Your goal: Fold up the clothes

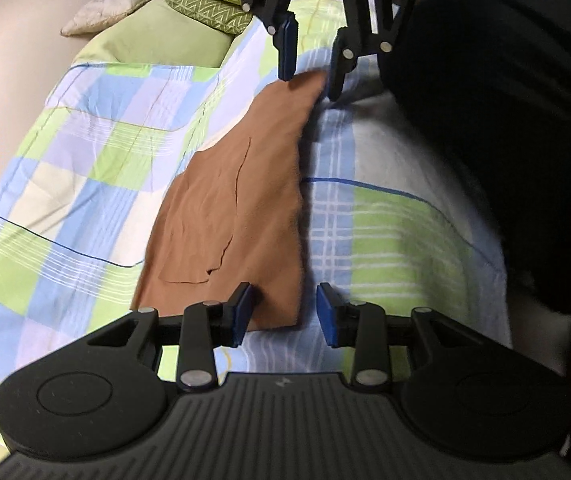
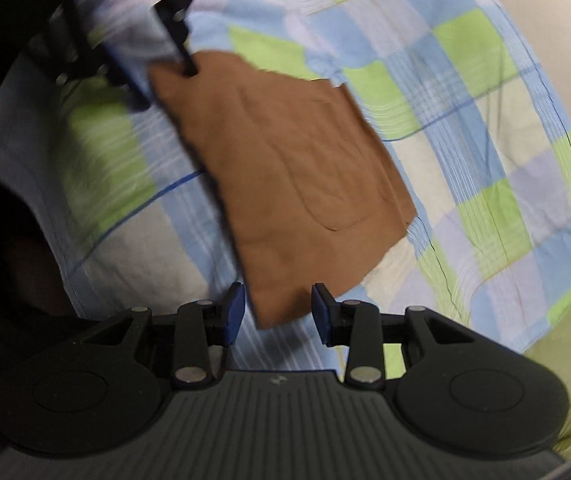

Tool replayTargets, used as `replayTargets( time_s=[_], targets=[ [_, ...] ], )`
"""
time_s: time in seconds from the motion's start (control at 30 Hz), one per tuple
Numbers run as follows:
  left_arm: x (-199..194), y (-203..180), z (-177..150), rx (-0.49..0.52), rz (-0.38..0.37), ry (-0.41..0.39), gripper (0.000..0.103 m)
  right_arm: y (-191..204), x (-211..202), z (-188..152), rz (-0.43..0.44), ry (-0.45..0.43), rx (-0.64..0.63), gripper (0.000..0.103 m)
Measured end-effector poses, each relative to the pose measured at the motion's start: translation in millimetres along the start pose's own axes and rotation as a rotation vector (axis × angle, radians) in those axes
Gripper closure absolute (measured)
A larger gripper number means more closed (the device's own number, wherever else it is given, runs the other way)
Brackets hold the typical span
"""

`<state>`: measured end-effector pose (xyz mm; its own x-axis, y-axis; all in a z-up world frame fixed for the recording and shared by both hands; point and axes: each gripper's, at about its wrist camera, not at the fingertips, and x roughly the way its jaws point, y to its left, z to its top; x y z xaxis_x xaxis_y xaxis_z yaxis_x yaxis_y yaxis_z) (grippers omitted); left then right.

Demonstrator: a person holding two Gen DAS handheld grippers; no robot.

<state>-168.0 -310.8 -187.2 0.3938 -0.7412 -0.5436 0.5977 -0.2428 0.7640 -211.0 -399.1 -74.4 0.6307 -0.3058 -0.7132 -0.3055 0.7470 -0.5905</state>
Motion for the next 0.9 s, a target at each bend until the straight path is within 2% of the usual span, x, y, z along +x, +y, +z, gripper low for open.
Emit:
replayTargets(
  time_s=[0.07,0.17,0.3,0.37,0.43,0.57,0.67,0.73,0.8,0.9],
  targets=[
    [4.0,1.7,1.5,-0.027,-0.006,0.003,0.068,8.2,1.9,1.6,-0.012,0.002,-0.051,0.071],
    [3.3,17.5,-1.1,-0.135,-0.027,-0.001,0.086,11.5,1.6,1.5,-0.045,-0.006,-0.069,0.076],
    [-5.2,37.8,-6.3,-0.232,-0.083,-0.013,0.095,6.8,-3.6,-0.1,-0.031,-0.017,-0.039,0.086],
    [-8.0,42.6,-7.4,-0.241,-0.101,-0.015,0.100,4.5,-6.2,-0.8,-0.024,-0.022,-0.024,0.093],
    [-9.7,47.2,-7.6,-0.249,-0.115,-0.023,0.101,2.1,-8.8,-1.6,-0.017,-0.028,-0.009,0.099],
    [-17.5,64.0,-8.4,-0.307,-0.121,-0.057,0.102,-2.5,-13.9,-3.2,-0.003,-0.039,0.022,0.103],
    [-25.6,78.8,-10.0,-0.352,-0.125,-0.079,0.102,-12.9,-27.6,-1.7,0.004,-0.067,0.093,0.103],
    [-26.3,82.9,-12.5,-0.366,-0.133,-0.079,0.102,-20.4,-35.6,-1.0,-0.023,-0.091,0.125,0.103],
    [-27.5,83.1,-13.4,-0.380,-0.151,-0.078,0.102,-25.3,-37.7,-1.2,-0.058,-0.113,0.138,0.103],
    [-35.6,76.8,-11.6,-0.377,-0.187,-0.084,0.103,-20.2,-33.0,-3.5,-0.041,-0.097,0.121,0.103]
  ],
)
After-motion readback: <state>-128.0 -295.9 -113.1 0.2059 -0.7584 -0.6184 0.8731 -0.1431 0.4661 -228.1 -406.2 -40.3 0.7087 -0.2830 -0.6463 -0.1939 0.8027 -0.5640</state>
